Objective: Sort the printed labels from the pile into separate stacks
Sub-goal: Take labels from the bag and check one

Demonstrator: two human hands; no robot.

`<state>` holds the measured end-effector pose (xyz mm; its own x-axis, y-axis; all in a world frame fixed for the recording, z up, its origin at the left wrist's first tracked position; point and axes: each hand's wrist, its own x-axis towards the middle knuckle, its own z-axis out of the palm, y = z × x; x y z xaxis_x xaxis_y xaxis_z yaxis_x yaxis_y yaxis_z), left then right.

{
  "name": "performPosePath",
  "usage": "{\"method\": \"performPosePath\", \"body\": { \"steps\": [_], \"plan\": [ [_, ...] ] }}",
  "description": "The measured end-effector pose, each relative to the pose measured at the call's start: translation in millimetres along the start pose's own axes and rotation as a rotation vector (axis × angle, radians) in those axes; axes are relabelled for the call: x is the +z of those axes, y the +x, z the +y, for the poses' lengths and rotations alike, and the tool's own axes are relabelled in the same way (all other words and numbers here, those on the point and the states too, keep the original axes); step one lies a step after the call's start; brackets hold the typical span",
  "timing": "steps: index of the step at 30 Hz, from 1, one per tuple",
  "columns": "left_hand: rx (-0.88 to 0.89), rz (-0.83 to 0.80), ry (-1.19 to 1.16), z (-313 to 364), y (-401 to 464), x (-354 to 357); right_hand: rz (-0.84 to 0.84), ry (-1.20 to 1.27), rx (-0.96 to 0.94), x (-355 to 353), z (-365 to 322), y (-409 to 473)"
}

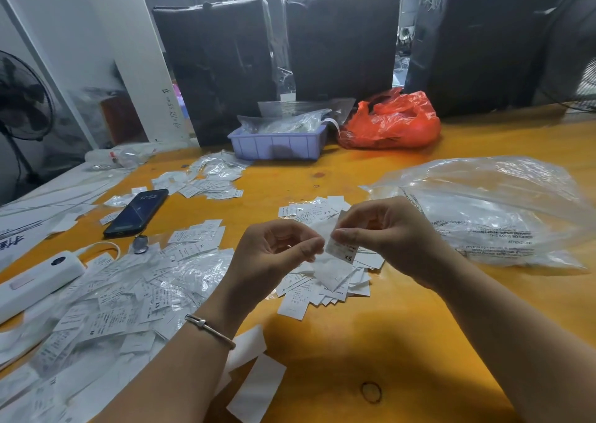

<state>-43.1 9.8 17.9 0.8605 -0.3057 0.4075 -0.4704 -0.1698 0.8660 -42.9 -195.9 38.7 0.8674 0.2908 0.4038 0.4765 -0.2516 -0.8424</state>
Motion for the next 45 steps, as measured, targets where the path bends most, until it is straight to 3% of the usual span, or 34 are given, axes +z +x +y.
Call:
{"method": "performPosePath", "body": {
  "steps": [4,8,10,21,34,37,42,45],
  "plan": [
    [0.024,0.004,0.01,1,1,1,0.019,-0.029,-0.027,-1,-2,1],
    [0.058,0.024,0.027,2,1,0,0.311,0.017,-0.17,-7,-9,0],
    [0.065,0.019,0.043,2,0,1,0.367,-0.001,-0.262,-8,-13,-2],
    [0.093,-0.031,0.106,2,0,3,0.292,-0.293,-0.405,10,-15,-8],
    [0.03,-0.063,0.089,0,0,4,0.048,-0.505,-0.34,4,-12,-5],
    [0.013,-0.081,0.096,-1,0,5,-0.013,-0.473,-0.293,6,-10,-5],
    [-0.011,-0.058,0.04,0,1,3,0.15,-0.258,-0.228,0,-12,-3],
    [-0.036,-0.068,-0.001,1,0,4,0.148,-0.222,-0.21,1,-12,-2]
  ]
}}
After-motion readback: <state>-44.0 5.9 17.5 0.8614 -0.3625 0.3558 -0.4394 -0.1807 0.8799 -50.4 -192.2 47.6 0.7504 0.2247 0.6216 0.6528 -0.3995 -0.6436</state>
